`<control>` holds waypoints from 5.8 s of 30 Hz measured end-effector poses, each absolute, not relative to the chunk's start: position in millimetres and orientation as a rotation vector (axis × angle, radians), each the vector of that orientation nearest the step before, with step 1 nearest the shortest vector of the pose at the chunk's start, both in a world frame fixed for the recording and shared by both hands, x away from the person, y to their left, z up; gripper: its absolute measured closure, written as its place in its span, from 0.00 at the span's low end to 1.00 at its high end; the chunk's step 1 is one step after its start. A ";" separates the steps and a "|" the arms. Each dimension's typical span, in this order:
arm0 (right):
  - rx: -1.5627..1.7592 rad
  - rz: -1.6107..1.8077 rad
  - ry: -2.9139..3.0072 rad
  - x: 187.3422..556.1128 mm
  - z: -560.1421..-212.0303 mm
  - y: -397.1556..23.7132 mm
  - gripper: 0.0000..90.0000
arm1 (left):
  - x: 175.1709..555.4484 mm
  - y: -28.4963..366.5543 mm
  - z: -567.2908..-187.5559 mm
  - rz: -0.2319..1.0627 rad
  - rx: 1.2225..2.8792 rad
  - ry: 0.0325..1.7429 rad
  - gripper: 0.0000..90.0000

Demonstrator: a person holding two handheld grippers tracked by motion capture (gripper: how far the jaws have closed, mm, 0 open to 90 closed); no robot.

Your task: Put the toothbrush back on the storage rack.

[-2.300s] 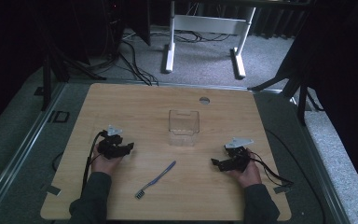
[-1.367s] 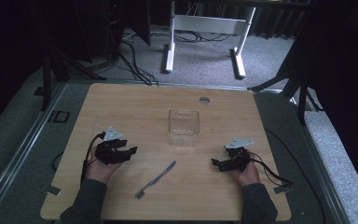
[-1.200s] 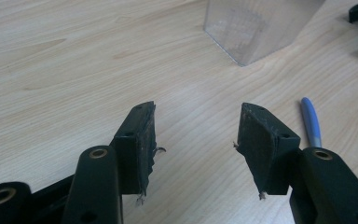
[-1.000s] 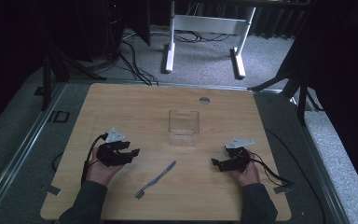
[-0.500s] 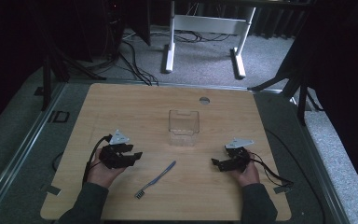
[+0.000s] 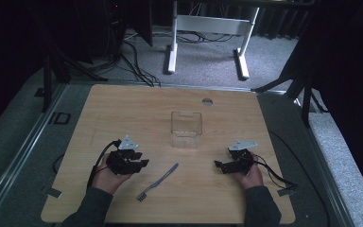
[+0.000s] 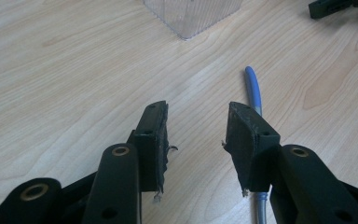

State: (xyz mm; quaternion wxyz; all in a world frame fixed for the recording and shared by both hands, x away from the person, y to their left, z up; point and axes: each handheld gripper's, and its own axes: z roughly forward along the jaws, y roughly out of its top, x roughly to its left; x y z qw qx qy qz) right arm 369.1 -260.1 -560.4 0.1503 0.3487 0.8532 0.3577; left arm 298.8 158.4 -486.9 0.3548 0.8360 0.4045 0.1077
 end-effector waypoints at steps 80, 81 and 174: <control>1.011 1.028 2.444 368.9 -560.1 -260.5 0.15 | 303.4 85.4 -491.9 0.038 2.580 0.980 0.76; 1.011 1.028 2.444 368.9 -560.1 -260.5 0.15 | 303.6 84.8 -492.2 0.034 2.584 0.980 0.76; 0.965 1.036 2.475 369.8 -560.1 -262.0 0.14 | 311.2 78.3 -483.8 0.098 2.772 0.822 0.91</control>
